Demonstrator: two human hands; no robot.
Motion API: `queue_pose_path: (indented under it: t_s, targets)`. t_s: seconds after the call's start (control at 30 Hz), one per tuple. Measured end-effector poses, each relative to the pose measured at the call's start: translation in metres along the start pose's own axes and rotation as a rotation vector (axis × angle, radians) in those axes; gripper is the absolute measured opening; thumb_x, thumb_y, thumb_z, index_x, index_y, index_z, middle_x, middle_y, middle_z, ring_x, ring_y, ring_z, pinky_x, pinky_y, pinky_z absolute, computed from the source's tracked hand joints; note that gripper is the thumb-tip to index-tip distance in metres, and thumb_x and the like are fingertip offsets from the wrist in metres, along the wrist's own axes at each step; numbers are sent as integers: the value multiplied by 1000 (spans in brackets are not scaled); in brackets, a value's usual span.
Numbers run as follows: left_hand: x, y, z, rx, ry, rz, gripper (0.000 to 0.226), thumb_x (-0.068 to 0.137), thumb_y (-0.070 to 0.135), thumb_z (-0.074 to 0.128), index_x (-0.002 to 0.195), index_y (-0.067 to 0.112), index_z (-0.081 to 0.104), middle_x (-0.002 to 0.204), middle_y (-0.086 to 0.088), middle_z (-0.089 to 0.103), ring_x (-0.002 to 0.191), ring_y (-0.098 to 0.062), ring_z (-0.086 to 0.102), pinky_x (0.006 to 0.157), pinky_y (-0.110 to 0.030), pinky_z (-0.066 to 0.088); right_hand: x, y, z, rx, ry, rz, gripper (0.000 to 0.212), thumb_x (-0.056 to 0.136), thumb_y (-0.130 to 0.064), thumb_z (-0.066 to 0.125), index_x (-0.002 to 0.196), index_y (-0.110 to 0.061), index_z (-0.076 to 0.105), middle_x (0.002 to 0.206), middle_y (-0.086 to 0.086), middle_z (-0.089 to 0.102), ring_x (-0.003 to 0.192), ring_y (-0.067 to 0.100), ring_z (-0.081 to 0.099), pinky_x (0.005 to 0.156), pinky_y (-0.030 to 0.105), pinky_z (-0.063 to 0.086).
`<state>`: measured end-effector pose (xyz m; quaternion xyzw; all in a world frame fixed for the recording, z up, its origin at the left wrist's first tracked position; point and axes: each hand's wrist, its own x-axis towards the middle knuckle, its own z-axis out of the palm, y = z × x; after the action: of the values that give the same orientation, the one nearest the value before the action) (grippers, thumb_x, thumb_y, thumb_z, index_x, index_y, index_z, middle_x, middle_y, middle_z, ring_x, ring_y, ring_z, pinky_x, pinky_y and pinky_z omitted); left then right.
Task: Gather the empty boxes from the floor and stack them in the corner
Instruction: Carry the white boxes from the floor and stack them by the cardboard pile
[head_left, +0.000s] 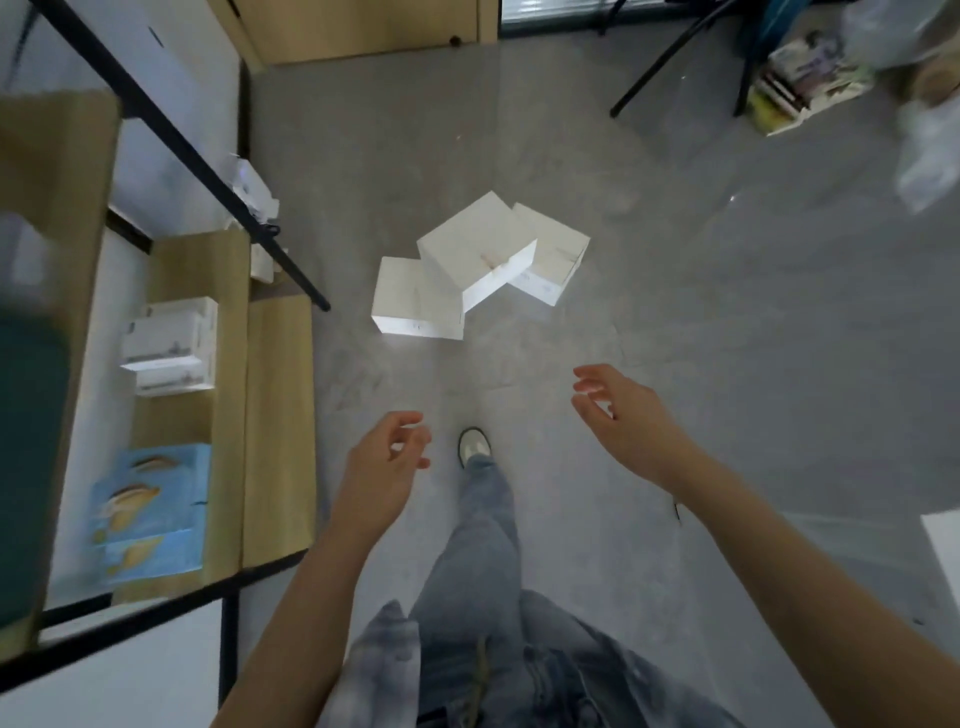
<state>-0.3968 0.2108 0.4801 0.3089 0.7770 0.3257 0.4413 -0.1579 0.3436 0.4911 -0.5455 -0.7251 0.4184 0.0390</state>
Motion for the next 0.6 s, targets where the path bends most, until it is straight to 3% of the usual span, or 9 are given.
queue_pose_path:
  t_s: [0.2,0.4,0.6]
  targets:
    - [157,48,7,-12,-35,-73,27,101,28,48,124,16,56,119,-7,64,87,-17,69,78,-25,52,146,-13,-49,6,19,54,37,98,-28,49,132,-15,50,124,1,62,114,16,58,96,26,41]
    - [298,108,15,-65,65,-159,23,98,21,53,120,16,59,113,-7,66,86,-19,69,84,-41,54,283,-26,-89,15,-27,105,37,98,-28,48,132,-14,50,125,1,62,115,18,57,100,31,43]
    - [419,123,40,-130,108,-344,29,96,22,55,124,17,58,109,-1,63,101,-23,65,94,-40,52,429,-14,-100,54,-132,175,37,100,-30,45,134,-16,48,129,3,58,109,15,54,87,24,39]
